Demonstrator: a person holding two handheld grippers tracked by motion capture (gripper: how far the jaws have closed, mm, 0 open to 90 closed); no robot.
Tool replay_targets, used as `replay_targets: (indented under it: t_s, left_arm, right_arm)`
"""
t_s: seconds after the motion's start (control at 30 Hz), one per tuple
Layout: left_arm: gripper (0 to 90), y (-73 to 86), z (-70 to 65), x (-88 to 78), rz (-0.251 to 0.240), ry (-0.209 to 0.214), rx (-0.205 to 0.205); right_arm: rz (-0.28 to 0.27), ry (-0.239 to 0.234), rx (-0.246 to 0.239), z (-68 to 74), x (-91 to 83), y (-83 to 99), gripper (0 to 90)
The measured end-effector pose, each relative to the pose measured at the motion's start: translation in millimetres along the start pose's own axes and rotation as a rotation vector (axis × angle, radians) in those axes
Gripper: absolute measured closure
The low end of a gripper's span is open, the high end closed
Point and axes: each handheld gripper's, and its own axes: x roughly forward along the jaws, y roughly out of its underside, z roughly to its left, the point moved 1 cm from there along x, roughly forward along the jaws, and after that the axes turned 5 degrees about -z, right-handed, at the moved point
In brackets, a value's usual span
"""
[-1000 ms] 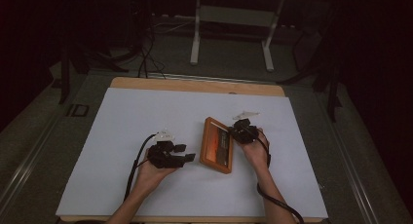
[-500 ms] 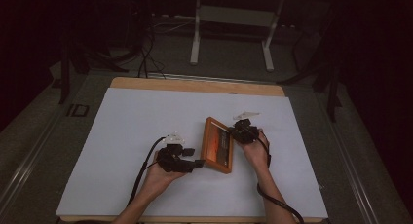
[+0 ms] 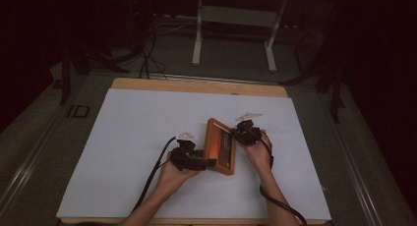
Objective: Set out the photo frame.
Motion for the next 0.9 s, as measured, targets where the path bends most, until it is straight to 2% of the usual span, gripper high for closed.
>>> replay_targets:
  t_s: [0.03,0.17,0.57,0.9]
  left_arm:
    - [38.1,-0.8,0.7,1.1,-0.002,-0.002,-0.016]
    - [44.7,-2.5,2.5,3.8,0.003,-0.017,-0.041]
    - [48.4,-7.5,5.5,8.1,0.021,-0.017,-0.098]
    - [50.4,-12.2,4.6,10.8,0.059,-0.055,-0.098]
  right_arm:
    - [0.000,-0.001,0.001,0.0,-0.1,0.1,90.0]
    - [-0.007,-0.002,0.005,-0.3,-0.1,0.8,90.0]
    - [-0.008,0.001,0.009,-0.1,-0.4,1.3,89.9]
    - [0.007,0.011,-0.012,1.1,-1.0,-0.6,88.9]
